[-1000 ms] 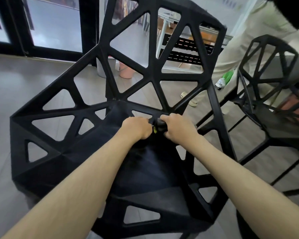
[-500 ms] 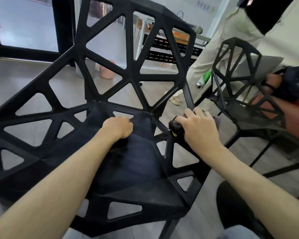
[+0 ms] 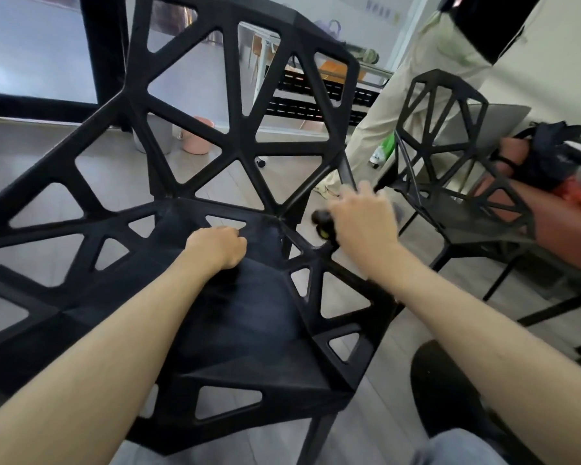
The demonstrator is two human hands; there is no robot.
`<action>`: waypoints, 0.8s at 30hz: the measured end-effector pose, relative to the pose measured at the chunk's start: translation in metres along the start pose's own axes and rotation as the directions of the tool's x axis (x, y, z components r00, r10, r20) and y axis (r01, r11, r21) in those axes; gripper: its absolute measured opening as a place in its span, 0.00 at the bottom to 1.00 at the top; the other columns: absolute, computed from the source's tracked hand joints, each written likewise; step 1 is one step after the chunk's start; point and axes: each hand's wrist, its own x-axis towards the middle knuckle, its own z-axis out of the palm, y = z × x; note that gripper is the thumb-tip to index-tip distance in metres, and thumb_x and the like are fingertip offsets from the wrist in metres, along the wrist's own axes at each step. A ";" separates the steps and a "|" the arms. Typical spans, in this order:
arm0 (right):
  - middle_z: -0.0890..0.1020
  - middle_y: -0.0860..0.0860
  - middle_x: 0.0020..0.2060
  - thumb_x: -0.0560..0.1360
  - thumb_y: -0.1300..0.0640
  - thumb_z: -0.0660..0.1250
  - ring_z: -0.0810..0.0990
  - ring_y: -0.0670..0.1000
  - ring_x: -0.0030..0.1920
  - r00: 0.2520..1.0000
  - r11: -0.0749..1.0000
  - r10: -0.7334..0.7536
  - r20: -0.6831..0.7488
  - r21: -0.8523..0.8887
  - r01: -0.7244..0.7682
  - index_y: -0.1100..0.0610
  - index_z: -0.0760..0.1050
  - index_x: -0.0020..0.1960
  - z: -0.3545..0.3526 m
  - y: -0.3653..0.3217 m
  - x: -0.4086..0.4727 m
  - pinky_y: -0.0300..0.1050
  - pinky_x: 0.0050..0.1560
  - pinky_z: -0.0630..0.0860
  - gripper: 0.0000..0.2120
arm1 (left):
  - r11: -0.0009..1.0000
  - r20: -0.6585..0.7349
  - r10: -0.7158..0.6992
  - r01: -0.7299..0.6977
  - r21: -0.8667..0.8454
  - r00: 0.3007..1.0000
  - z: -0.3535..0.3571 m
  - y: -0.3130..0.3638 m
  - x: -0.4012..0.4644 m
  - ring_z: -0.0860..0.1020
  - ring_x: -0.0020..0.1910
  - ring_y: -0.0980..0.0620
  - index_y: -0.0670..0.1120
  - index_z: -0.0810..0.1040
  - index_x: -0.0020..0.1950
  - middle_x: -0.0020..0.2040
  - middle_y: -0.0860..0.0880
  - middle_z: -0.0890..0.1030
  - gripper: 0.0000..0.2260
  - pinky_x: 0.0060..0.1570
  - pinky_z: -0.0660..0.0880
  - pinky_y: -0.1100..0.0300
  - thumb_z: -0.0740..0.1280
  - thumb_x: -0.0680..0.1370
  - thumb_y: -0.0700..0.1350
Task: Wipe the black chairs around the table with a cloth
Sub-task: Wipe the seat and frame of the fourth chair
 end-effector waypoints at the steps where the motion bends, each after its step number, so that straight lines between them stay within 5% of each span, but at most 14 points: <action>1: 0.80 0.53 0.52 0.78 0.60 0.63 0.76 0.59 0.55 0.999 0.999 0.045 -0.027 -0.014 -0.046 0.51 0.81 0.55 -0.003 0.010 0.001 0.54 0.49 0.73 0.11 | 1.000 -0.004 0.005 -0.005 0.003 1.000 0.001 0.000 0.000 0.73 0.70 0.38 0.47 0.75 0.71 0.75 0.44 0.73 0.21 0.67 0.68 0.47 0.50 0.84 0.49; 4: 0.80 0.53 0.48 0.75 0.61 0.63 0.77 0.60 0.52 0.997 0.997 0.073 -0.031 0.026 -0.072 0.52 0.82 0.52 0.002 0.007 -0.004 0.54 0.47 0.73 0.11 | 1.000 -0.029 0.004 -0.003 0.022 1.000 0.008 0.000 -0.002 0.72 0.71 0.39 0.45 0.74 0.72 0.75 0.44 0.73 0.21 0.72 0.63 0.47 0.49 0.84 0.47; 8: 0.82 0.52 0.45 0.72 0.61 0.68 0.78 0.59 0.51 0.993 0.984 -0.069 0.096 0.170 0.052 0.49 0.81 0.49 0.027 -0.050 -0.026 0.52 0.45 0.71 0.10 | 0.998 -0.038 0.024 -0.022 0.052 0.999 0.007 0.006 -0.009 0.70 0.74 0.41 0.43 0.72 0.74 0.76 0.43 0.72 0.21 0.78 0.55 0.44 0.48 0.85 0.43; 14: 0.80 0.49 0.40 0.71 0.59 0.71 0.77 0.58 0.47 0.999 0.997 -0.051 -0.015 0.056 0.051 0.46 0.84 0.45 0.023 -0.022 -0.021 0.52 0.45 0.71 0.09 | 1.000 -0.009 0.013 -0.013 0.001 1.000 0.004 0.001 -0.004 0.71 0.73 0.40 0.43 0.72 0.73 0.76 0.42 0.72 0.21 0.77 0.56 0.45 0.48 0.85 0.44; 19: 0.80 0.45 0.45 0.67 0.55 0.73 0.80 0.54 0.47 0.960 0.955 -0.216 0.176 0.242 0.171 0.44 0.80 0.49 -0.005 0.007 -0.076 0.47 0.41 0.72 0.12 | 0.999 -0.020 0.014 -0.015 -0.043 1.000 0.006 0.001 -0.002 0.71 0.73 0.40 0.42 0.72 0.73 0.75 0.42 0.73 0.22 0.78 0.56 0.45 0.47 0.85 0.45; 24: 0.78 0.44 0.41 0.63 0.53 0.78 0.79 0.52 0.42 0.958 0.951 -0.201 0.205 0.276 0.140 0.43 0.79 0.47 -0.007 0.012 -0.101 0.44 0.34 0.70 0.15 | 0.995 0.014 0.005 -0.004 -0.099 1.000 0.004 -0.003 0.001 0.71 0.71 0.37 0.43 0.74 0.69 0.75 0.40 0.72 0.21 0.76 0.60 0.44 0.48 0.84 0.45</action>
